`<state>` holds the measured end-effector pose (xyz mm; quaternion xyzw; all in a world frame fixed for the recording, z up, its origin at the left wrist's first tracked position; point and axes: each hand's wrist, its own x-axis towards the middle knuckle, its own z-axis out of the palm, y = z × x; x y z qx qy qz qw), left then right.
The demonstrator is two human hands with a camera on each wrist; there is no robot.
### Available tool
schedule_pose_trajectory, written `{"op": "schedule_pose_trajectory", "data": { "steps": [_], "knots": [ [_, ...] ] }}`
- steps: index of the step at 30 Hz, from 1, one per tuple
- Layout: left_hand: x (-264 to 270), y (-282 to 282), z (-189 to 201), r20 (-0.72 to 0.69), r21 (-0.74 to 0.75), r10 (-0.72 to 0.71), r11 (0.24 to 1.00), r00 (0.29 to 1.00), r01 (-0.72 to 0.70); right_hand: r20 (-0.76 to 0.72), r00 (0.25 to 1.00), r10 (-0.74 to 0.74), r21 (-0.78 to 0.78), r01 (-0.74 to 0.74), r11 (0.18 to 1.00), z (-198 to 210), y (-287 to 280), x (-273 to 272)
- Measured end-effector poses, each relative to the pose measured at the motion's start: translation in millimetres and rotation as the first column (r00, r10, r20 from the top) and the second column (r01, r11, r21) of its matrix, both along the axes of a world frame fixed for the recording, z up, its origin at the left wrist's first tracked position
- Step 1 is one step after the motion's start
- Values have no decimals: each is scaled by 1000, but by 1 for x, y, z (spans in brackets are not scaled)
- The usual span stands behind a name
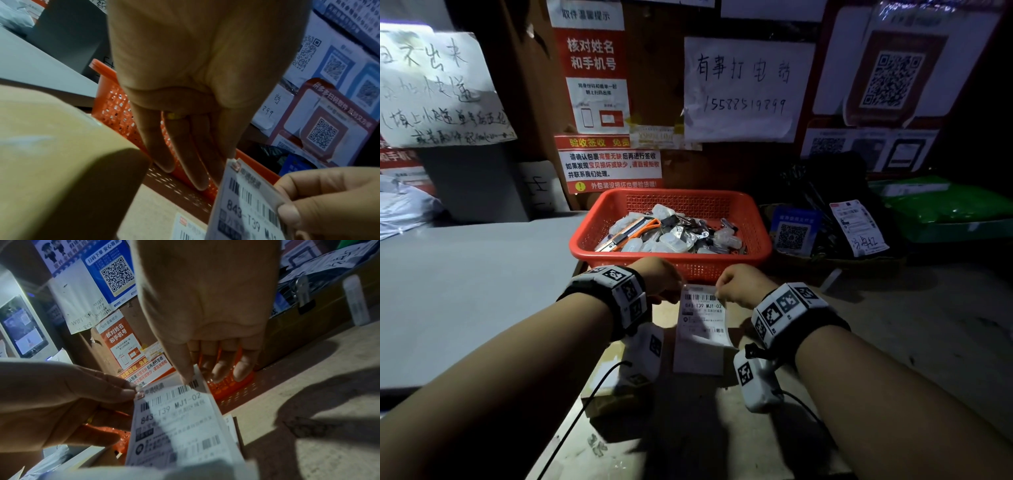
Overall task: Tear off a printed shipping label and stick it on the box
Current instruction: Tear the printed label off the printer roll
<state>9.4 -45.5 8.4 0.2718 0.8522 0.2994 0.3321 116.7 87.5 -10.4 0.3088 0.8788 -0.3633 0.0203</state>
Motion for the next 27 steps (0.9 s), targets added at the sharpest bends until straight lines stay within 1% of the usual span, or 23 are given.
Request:
{"op": "schedule_pose_trajectory", "data": {
  "steps": [4,9,12,14,16,21,24,27],
  "knots": [
    [1,-9,0,-5,63,43,997,999,-43,-49,999,-9,6,9,1000,4,-4,3],
    [5,-14,2,-16,89,76,993,997,-74,-98,995,3,-16,-5,1000,8,-10,6],
    [7,-15,4,-16,101,88,991,996,-86,-231,973,-2,-84,-18,996,11,-16,9],
    [9,-14,6,-22,110,89,990,996,-86,-312,950,24,-76,-50,996,13,-20,8],
    [11,-13,7,-24,114,86,990,996,-82,-350,935,54,-48,-75,996,15,-23,6],
    [15,-14,7,-34,103,62,993,998,-58,-336,937,95,-18,-107,994,15,-28,1],
    [17,-15,11,-50,95,46,995,998,-42,-337,934,120,36,-114,993,14,-29,1],
    [18,-14,14,-65,83,40,996,997,-35,-344,933,110,46,-100,994,12,-29,2]
  ]
}}
